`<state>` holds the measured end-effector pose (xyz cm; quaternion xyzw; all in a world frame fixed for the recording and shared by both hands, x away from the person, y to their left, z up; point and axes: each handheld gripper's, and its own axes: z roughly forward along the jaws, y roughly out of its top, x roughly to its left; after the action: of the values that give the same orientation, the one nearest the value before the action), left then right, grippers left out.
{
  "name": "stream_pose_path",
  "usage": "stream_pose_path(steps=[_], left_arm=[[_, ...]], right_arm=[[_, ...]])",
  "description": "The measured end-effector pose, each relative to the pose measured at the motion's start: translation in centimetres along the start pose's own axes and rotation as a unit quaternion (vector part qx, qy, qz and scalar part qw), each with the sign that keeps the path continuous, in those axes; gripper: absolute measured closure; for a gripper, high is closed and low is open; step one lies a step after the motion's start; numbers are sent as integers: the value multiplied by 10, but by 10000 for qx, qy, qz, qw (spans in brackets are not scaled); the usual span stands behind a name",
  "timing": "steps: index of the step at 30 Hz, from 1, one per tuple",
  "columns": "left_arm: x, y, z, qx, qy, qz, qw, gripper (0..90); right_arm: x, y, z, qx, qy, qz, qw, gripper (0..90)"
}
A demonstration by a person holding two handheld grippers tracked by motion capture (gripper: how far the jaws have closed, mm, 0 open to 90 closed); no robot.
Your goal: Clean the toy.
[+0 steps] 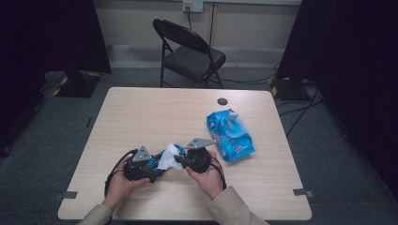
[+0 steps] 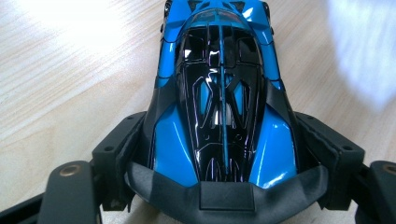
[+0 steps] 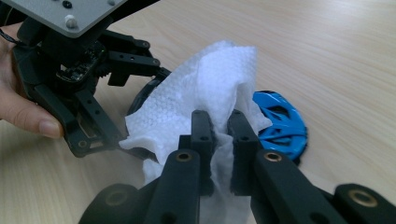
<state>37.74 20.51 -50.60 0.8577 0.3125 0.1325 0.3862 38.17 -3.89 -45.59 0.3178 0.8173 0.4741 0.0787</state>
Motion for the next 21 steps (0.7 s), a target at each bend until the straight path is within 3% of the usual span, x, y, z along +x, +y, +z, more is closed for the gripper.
stream_pose_path(steps=[11, 21], left_arm=[[0, 0, 0, 2, 10, 21, 10000, 240], [0, 0, 0, 5, 10, 21, 10000, 240]], right_arm=[[19, -1, 36, 142, 242, -151, 9995, 840], [26, -2, 54, 354, 452, -138, 9983, 834]])
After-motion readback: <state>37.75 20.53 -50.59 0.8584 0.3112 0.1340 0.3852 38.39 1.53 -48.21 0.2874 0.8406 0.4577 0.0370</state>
